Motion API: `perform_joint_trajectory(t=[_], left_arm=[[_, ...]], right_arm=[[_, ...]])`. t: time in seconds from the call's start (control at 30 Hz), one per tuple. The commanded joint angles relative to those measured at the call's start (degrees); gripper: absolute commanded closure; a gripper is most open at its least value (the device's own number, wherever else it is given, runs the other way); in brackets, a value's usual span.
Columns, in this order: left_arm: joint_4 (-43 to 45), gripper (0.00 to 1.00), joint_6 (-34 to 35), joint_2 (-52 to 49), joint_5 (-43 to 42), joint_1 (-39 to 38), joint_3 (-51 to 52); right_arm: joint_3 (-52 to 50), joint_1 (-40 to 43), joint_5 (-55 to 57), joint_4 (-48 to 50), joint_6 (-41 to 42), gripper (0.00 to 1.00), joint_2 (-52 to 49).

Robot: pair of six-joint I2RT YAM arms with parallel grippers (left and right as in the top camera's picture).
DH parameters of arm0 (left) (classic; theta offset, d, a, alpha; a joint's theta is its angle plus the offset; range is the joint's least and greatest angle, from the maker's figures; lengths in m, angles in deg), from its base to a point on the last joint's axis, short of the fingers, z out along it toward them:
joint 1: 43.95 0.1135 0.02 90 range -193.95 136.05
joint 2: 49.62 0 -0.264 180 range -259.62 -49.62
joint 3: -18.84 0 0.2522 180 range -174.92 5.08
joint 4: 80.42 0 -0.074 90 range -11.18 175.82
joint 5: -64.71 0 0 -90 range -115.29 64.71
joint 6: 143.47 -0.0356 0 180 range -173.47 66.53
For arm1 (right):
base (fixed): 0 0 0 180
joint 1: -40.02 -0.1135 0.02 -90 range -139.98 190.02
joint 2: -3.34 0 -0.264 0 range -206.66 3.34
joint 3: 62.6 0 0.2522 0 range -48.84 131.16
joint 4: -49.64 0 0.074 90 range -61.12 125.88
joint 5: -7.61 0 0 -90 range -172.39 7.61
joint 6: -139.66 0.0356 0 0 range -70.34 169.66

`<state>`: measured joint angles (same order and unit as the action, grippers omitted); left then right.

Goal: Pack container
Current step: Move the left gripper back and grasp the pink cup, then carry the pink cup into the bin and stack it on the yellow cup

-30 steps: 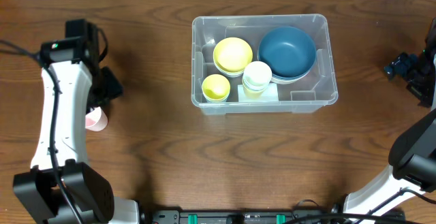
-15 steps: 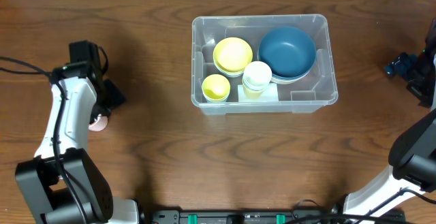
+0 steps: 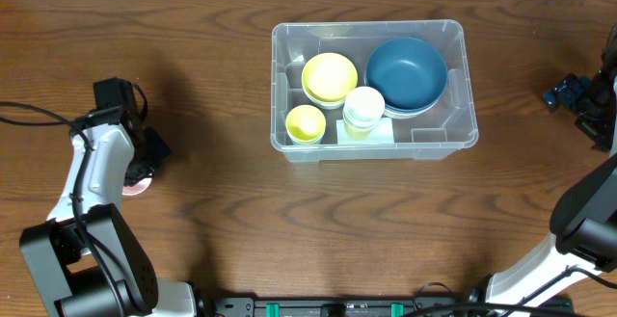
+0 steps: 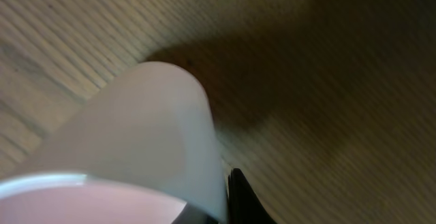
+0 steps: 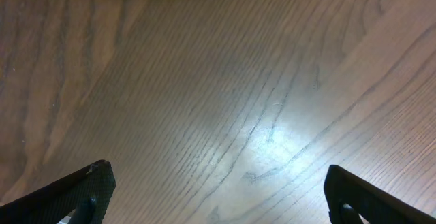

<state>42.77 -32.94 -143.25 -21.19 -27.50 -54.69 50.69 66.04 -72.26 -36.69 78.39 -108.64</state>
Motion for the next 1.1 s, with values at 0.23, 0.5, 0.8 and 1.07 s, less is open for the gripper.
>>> perform_joint_trajectory(t=[0.23, 0.5, 0.8, 1.07], left_arm=[[-1.4, 0.94, -8.4, 6.3, -31.5, -1.7, -6.1], [2.2, 0.94, -11.6, 20.9, -40.9, -14.3, -11.9], [10.3, 0.94, -15.9, 25.8, -23.9, -37.7, -11.9], [10.6, 0.94, -20.2, 18.0, -4.7, -50.7, -12.0]], right_arm=[[-0.2, 0.0, 0.8, 0.0, 1.0, 0.01, 0.3], [-0.2, -0.1, 0.8, 0.0, 1.0, 0.01, 0.3], [-0.2, 0.0, 0.8, 0.0, 1.0, 0.01, 0.3], [-0.2, -0.1, 0.8, 0.0, 1.0, 0.01, 0.3]])
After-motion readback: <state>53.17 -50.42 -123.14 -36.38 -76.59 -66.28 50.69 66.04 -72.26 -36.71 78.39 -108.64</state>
